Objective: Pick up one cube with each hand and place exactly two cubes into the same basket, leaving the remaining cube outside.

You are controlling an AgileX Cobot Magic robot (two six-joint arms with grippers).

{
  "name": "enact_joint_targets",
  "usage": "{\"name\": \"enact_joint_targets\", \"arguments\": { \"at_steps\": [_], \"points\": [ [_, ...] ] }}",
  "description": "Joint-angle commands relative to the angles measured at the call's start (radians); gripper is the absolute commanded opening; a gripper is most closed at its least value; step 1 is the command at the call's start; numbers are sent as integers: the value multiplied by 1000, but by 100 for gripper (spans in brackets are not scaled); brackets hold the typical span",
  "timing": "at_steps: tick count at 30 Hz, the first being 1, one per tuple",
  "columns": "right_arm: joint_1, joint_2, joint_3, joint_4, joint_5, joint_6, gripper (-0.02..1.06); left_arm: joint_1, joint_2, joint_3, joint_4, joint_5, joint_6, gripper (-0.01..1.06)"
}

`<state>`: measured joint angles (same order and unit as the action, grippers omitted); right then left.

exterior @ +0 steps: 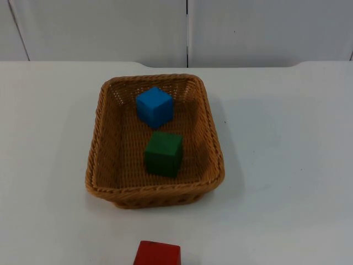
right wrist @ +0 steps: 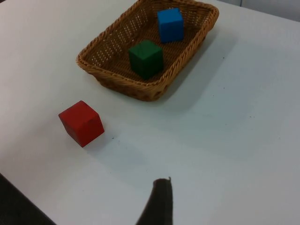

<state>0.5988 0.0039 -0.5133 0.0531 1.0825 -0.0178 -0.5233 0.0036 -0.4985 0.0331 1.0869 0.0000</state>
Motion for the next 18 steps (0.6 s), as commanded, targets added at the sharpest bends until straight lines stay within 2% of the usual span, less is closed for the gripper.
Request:
{"name": "enact_joint_targets", "arguments": {
  "at_steps": [1, 2, 4, 5, 6, 7, 8, 9, 18],
  "points": [
    [6, -4, 0, -7, -4, -8, 81, 1, -4, 5, -9, -12, 0, 75],
    [6, -4, 0, -7, -4, -8, 81, 1, -4, 5, -9, -12, 0, 75],
    [6, -4, 0, -7, -4, -8, 97, 1, -4, 5, -9, -12, 5, 77],
    [6, -4, 0, -7, -4, -8, 104, 1, -4, 5, -9, -12, 7, 82],
    [6, -4, 0, -7, -4, -8, 105, 1, -4, 5, -9, -12, 10, 94],
    [6, -4, 0, -7, -4, -8, 105, 1, -4, 5, -9, -12, 10, 94],
    [6, -4, 0, -7, -4, -8, 105, 1, -4, 5, -9, -12, 10, 102],
    [6, -4, 0, -7, -4, -8, 105, 1, -4, 5, -9, -12, 10, 105],
    [6, -4, 0, -7, -4, -10, 105, 1, -4, 5, -9, -12, 10, 105]
  ]
}}
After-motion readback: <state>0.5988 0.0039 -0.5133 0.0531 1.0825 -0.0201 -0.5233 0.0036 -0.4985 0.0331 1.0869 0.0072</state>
